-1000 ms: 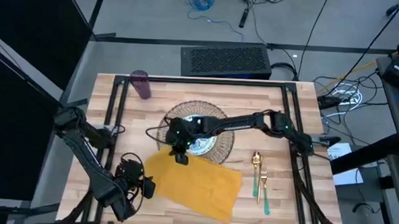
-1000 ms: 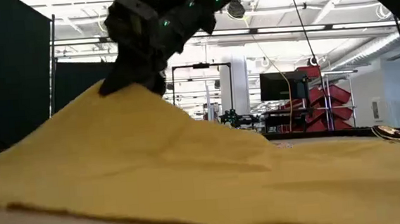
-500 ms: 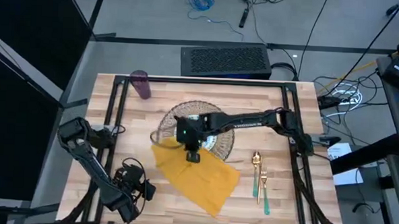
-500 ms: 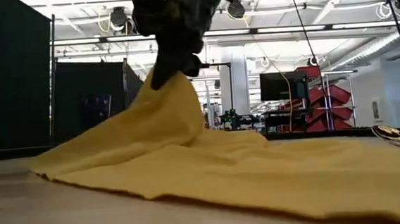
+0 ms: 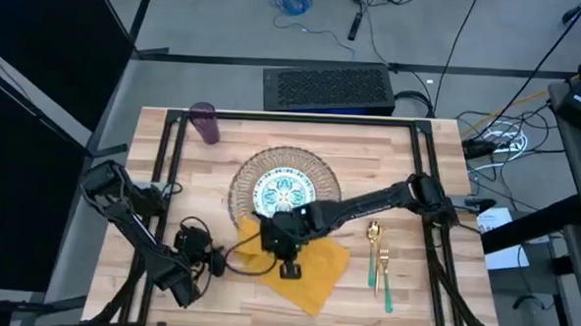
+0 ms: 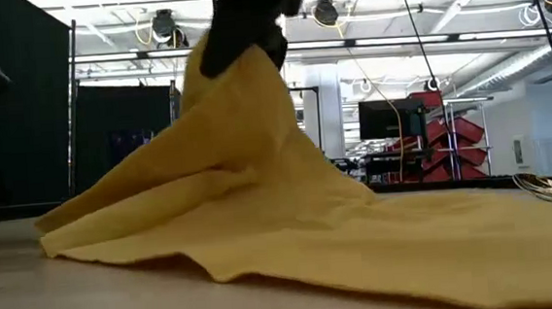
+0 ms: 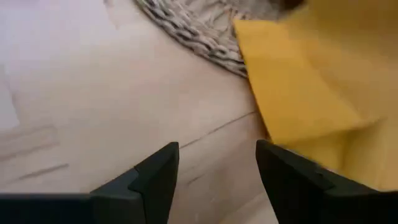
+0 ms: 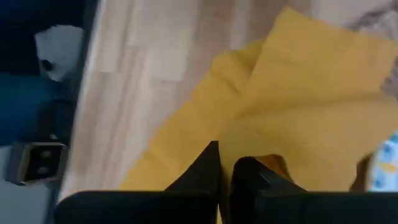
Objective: Set table place
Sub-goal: Fold the yellow table napkin
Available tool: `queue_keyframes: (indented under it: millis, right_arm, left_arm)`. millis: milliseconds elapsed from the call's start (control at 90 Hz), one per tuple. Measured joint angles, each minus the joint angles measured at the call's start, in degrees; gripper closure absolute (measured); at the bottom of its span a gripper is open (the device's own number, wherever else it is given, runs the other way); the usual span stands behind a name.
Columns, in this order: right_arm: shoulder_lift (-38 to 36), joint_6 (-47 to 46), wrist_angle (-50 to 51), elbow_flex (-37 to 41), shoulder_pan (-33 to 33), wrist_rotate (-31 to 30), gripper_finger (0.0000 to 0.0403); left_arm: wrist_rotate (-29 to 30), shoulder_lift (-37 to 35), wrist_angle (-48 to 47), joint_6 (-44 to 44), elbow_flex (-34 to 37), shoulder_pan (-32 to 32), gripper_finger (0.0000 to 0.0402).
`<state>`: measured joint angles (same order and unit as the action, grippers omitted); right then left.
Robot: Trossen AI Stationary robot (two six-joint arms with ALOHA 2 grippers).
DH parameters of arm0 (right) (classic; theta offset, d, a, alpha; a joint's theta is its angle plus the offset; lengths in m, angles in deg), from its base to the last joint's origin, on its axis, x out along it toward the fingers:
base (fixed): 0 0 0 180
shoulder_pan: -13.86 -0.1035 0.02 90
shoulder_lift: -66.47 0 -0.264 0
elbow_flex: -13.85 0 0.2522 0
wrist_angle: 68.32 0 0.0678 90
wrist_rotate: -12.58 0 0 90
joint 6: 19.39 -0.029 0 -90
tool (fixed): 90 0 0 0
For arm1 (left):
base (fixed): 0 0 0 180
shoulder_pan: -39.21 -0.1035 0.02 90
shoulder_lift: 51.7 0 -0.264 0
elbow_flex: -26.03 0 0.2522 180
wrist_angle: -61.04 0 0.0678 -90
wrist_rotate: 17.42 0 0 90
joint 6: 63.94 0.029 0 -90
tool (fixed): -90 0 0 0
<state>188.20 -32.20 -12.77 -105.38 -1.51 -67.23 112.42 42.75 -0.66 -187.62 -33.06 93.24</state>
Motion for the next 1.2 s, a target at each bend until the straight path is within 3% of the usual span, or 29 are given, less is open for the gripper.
queue_keyframes:
  millis: [256,400,800,1067,1200]
  right_arm:
    - [0.9,-5.1,-2.6,0.0,-3.3,-3.1,0.0403]
    - [0.9,-7.1,-3.4,0.0,-4.1,-4.8,0.0403]
    - [0.9,-6.0,-4.3,0.0,-8.0,-5.7,0.0403]
    - [0.9,-5.8,-4.4,0.0,-8.0,-5.7,0.0403]
    - [1.0,-5.8,-6.1,0.0,-8.0,-5.7,0.0403]
  left_arm:
    - [7.2,-1.3,5.7,0.1,0.8,-0.5,0.0201]
    - [7.2,-1.3,10.2,-0.3,0.8,-0.7,0.0201]
    - [13.0,-1.3,33.2,-0.3,10.5,0.4,0.0201]
    - [12.8,-1.3,50.9,10.8,14.7,-2.0,0.0201]
    - [11.4,-1.3,53.1,15.6,14.8,-4.2,0.0201]
